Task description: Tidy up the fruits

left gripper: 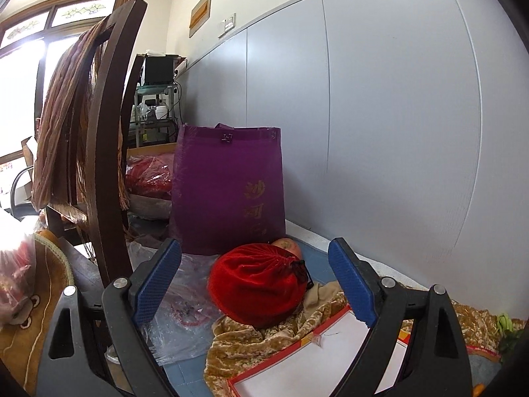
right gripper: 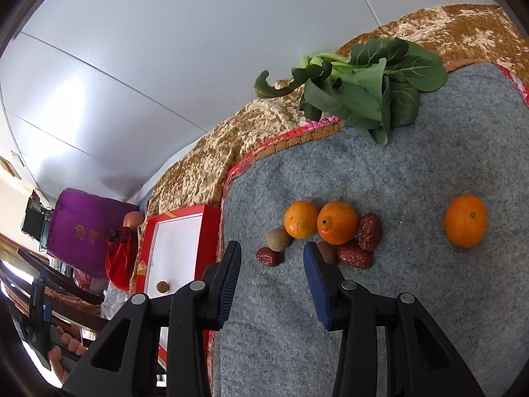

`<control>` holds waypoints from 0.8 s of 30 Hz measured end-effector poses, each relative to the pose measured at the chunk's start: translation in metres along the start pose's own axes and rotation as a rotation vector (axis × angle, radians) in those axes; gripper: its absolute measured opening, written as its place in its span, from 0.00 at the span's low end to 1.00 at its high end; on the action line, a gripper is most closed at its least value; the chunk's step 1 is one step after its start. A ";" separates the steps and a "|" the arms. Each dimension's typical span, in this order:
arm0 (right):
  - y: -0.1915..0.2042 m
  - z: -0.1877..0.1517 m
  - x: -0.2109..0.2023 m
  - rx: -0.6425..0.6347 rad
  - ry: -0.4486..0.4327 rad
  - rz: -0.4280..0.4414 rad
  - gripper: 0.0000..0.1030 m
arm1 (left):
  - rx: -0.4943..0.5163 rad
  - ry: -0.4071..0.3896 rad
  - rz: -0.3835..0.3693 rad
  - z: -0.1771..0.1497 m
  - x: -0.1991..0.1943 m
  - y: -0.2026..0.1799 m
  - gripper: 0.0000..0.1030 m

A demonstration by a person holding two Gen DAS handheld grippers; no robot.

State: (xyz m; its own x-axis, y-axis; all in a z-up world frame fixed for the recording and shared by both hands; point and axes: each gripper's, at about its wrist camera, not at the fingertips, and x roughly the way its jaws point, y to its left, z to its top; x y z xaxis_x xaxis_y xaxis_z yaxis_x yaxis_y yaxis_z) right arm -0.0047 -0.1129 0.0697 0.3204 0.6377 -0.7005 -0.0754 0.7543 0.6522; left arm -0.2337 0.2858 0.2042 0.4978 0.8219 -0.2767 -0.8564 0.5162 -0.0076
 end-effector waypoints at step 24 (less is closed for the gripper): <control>0.004 -0.006 0.015 -0.013 0.033 -0.001 0.40 | -0.072 -0.135 0.130 0.048 -0.040 0.054 0.92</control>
State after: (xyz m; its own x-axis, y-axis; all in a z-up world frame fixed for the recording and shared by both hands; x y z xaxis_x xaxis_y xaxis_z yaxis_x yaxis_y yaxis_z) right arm -0.0059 -0.0998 0.0598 0.2892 0.6415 -0.7105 -0.0872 0.7568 0.6478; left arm -0.2934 0.2928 0.2612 0.3920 0.9079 -0.1483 -0.9199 0.3890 -0.0501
